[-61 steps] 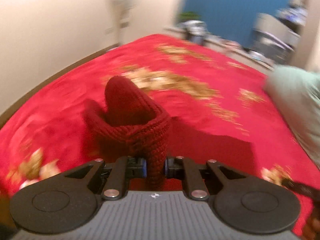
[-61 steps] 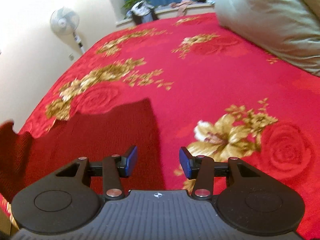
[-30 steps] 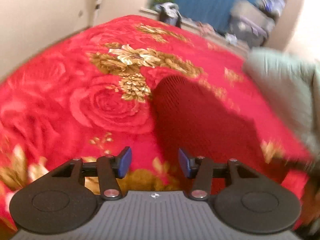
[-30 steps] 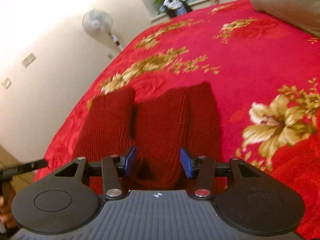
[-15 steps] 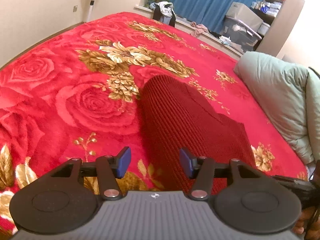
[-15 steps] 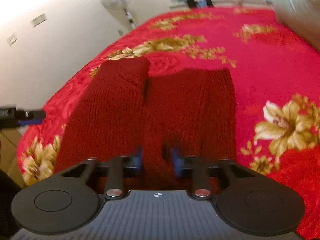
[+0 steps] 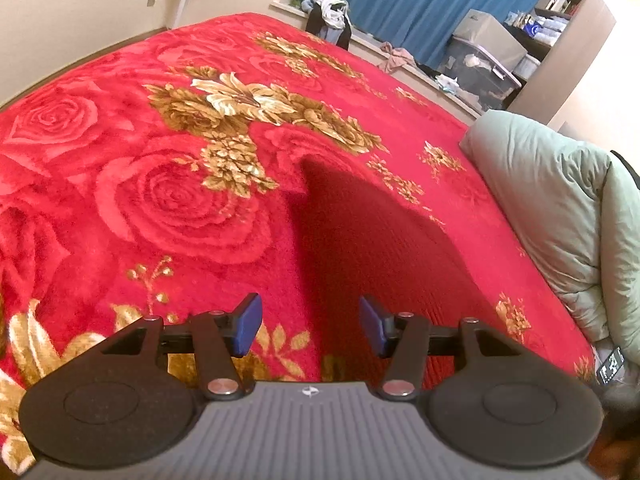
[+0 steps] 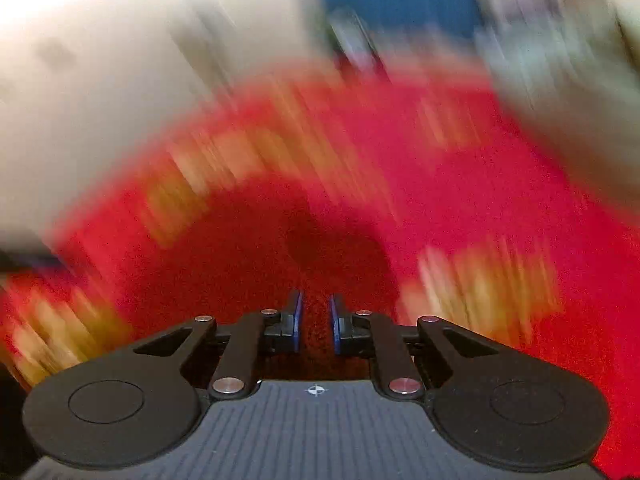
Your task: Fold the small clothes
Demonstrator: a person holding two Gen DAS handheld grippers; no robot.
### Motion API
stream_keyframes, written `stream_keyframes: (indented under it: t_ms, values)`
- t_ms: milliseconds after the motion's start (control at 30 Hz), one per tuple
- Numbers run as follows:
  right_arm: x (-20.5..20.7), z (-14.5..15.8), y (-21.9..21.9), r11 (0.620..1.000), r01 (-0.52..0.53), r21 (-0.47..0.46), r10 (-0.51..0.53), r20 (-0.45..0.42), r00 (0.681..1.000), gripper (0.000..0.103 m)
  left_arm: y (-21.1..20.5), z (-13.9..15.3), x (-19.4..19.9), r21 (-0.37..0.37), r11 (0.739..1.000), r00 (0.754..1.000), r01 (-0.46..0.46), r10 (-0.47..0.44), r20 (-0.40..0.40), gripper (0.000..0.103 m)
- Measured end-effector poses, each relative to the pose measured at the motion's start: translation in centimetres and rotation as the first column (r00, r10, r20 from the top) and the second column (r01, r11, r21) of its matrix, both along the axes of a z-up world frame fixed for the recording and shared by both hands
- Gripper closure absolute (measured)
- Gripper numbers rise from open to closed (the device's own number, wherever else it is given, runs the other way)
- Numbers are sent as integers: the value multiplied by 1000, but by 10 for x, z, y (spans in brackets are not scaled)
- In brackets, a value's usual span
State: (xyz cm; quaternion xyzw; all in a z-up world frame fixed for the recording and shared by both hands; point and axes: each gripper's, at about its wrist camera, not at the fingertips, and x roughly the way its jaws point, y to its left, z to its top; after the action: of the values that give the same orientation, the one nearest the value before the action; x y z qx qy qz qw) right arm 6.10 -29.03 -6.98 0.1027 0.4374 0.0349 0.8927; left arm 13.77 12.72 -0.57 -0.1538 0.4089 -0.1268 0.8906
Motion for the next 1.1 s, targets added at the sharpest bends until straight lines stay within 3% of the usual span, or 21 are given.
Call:
stream_keyframes:
  t_ms: [67, 200, 267, 333, 367, 467, 567, 667, 767, 867, 967, 1033, 1100]
  values:
    - [-6, -13, 2, 1000, -12, -3, 12, -22, 1000, 89, 0, -1, 1, -4, 1000, 1000, -3, 3, -8, 44]
    - [-5, 22, 12, 996, -83, -16, 84, 121, 989, 85, -2, -1, 1, -4, 1000, 1000, 4, -4, -12, 44]
    - [9, 39, 10, 997, -72, 23, 66, 196, 978, 61, -3, -1, 2, -2, 1000, 1000, 2, -2, -13, 44]
    - [30, 46, 10, 995, -62, 73, 43, 230, 972, 50, -3, -2, 3, -6, 1000, 1000, -3, 3, -18, 44]
    - [44, 46, 10, 993, -58, 104, 33, 229, 973, 49, -3, -3, 4, -9, 1000, 1000, -3, 3, -20, 44]
    - [89, 35, 12, 979, -43, 202, 13, 150, 989, 49, -4, -5, 5, -7, 1000, 999, -3, 3, -32, 44]
    - [126, 16, 15, 973, 11, 231, -23, 50, 998, 49, -5, -7, 7, 0, 1000, 999, 0, 0, -42, 44]
    - [147, -7, 19, 955, 53, 293, -41, -46, 998, 49, -4, -8, 7, 4, 1000, 999, -3, 3, -46, 44]
    - [148, -12, 25, 943, 68, 326, -51, -59, 997, 53, -2, -8, 8, -4, 1000, 999, -5, 5, -47, 44]
    - [149, -1, 35, 958, 17, 287, -11, -22, 1000, 77, 1, -7, 7, -12, 1000, 999, -12, 11, -47, 44]
    - [144, 19, 36, 967, -27, 254, 16, 47, 999, 84, 2, -7, 7, -19, 1000, 999, -12, 11, -48, 44]
    - [129, 42, 28, 964, -32, 265, -7, 146, 989, 85, 0, -6, 6, -17, 1000, 999, -7, 6, -44, 44]
    - [101, 67, 19, 969, -17, 245, -53, 275, 960, 86, -2, -5, 5, -8, 1000, 999, 2, -2, -40, 44]
